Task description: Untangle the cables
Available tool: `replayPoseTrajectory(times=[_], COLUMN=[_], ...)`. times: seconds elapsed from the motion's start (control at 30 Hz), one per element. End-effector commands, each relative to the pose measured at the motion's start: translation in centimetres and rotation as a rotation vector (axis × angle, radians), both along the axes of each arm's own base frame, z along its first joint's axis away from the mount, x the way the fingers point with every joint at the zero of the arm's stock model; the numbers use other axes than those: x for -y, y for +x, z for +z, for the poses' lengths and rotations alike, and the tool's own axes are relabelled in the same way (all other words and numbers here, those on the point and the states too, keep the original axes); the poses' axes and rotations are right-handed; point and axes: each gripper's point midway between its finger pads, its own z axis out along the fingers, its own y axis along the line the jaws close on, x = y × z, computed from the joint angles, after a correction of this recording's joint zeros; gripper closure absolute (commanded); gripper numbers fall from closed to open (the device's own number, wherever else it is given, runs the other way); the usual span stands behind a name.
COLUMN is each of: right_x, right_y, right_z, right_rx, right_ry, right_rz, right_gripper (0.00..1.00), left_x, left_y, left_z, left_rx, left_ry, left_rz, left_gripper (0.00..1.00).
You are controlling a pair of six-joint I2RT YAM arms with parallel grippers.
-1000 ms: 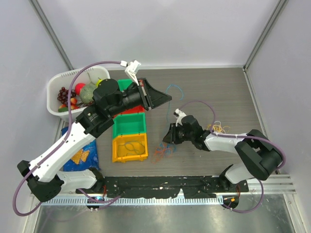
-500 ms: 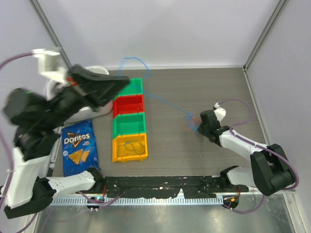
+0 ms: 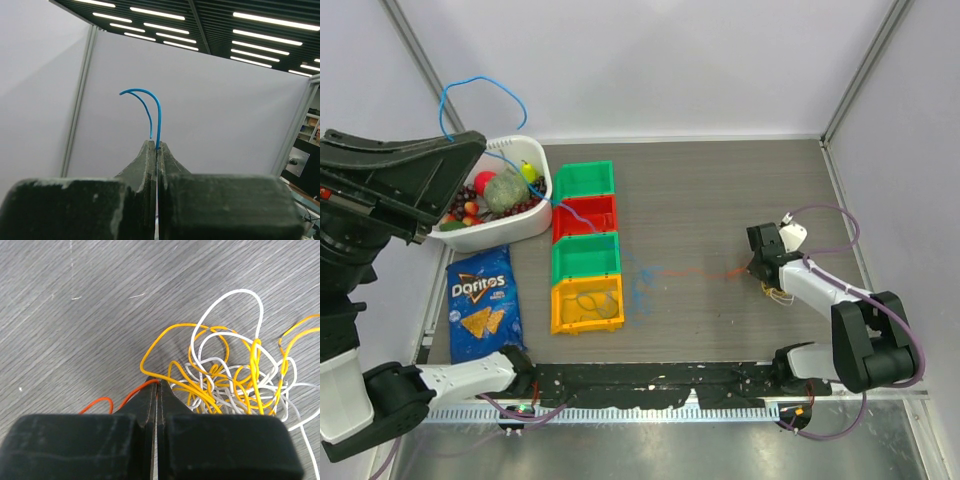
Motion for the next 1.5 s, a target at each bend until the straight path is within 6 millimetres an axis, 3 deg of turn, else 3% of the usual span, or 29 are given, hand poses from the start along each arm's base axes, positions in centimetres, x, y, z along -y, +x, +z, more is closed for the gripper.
replayPoseTrajectory(times=[0.0, 0.33, 0.53, 0.7, 0.77, 0.87, 0.93, 1.0, 1.13, 1.3, 1.47], right_x=[1.3, 3.7, 4.7, 3.8, 2.9, 0.6, -1.6, -3.8, -7.0, -9.0, -9.4], right_y=[1.1, 2.2, 3.4, 4.6, 4.8, 4.7, 4.5, 4.4, 2.8, 1.6, 0.7], right_z=[1.2, 1.4, 1.5, 2.9, 3.7, 5.4, 7.2, 9.6, 12.1, 13.2, 12.7], right_rx=[0.038, 0.037, 0.030, 0.039, 0.051, 0.090, 0.132, 0.164, 0.203, 0.267, 0.262], right_ry=[-0.061, -0.063, -0.052, -0.043, -0.025, 0.022, 0.028, 0.005, 0.013, 0.141, 0.182], right_rz=[-0.029, -0.107, -0.131, -0.039, 0.037, 0.177, 0.272, 0.348, 0.454, 0.507, 0.516], right_gripper=[0.99, 0.99, 0.99, 0.99, 0.91, 0.39, 0.22, 0.21, 0.21, 0.21, 0.24], left_x=[-0.6, -5.0, -5.8, -3.3, -1.4, 0.6, 1.6, 2.8, 4.7, 7.5, 11.0], left_y=[0.3, -3.2, -4.3, -2.5, -1.0, 0.9, 1.9, 3.0, 4.2, 6.7, 10.3], left_z=[0.7, 5.4, 6.5, 5.6, 4.7, 3.8, 3.4, 2.9, 2.4, 1.0, -3.6], left_rx=[0.013, 0.129, 0.176, 0.127, 0.085, 0.042, 0.030, 0.010, -0.005, -0.047, -0.146], left_ry=[-0.009, -0.143, -0.186, -0.152, -0.119, -0.078, -0.060, -0.042, -0.029, 0.015, 0.097], left_rz=[0.044, 0.073, 0.064, 0.025, 0.003, 0.001, 0.007, 0.005, -0.025, -0.034, -0.024], left_gripper=[1.00, 1.00, 1.00, 1.00, 1.00, 1.00, 1.00, 1.00, 1.00, 1.00, 1.00])
